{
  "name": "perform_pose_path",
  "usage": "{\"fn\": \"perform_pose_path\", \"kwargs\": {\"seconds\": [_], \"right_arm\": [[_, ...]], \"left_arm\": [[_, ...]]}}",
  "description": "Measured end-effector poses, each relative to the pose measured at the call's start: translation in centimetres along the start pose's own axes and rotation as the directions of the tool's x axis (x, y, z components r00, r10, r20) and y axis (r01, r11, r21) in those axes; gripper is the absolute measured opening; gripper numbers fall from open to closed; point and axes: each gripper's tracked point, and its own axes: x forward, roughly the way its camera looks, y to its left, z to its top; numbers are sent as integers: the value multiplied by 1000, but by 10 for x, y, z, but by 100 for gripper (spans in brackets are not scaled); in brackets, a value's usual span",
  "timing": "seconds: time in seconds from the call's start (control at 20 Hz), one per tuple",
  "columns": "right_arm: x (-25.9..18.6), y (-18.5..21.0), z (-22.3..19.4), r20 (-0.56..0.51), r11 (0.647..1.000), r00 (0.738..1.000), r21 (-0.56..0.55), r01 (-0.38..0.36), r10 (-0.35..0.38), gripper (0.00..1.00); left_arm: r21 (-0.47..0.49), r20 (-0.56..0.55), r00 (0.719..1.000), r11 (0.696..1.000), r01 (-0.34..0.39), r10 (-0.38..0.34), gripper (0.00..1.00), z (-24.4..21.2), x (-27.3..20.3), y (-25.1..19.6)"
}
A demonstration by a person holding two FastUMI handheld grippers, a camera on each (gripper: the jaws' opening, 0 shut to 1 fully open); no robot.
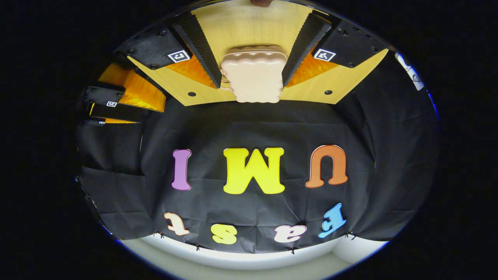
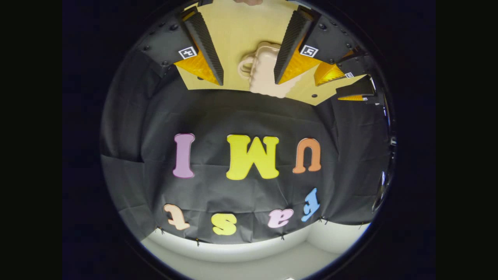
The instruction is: First open the suitcase, pack the skin care products into it, and then close the suitcase.
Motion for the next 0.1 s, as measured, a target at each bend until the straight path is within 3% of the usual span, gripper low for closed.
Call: {"fn": "perform_pose_path", "kwargs": {"seconds": [0.1], "right_arm": [[-2,13,3,5,1000,1000,-9,-10,10,79]], "left_arm": [[1,14,1000,1000,-9,9,99,2,-3,10]]}}
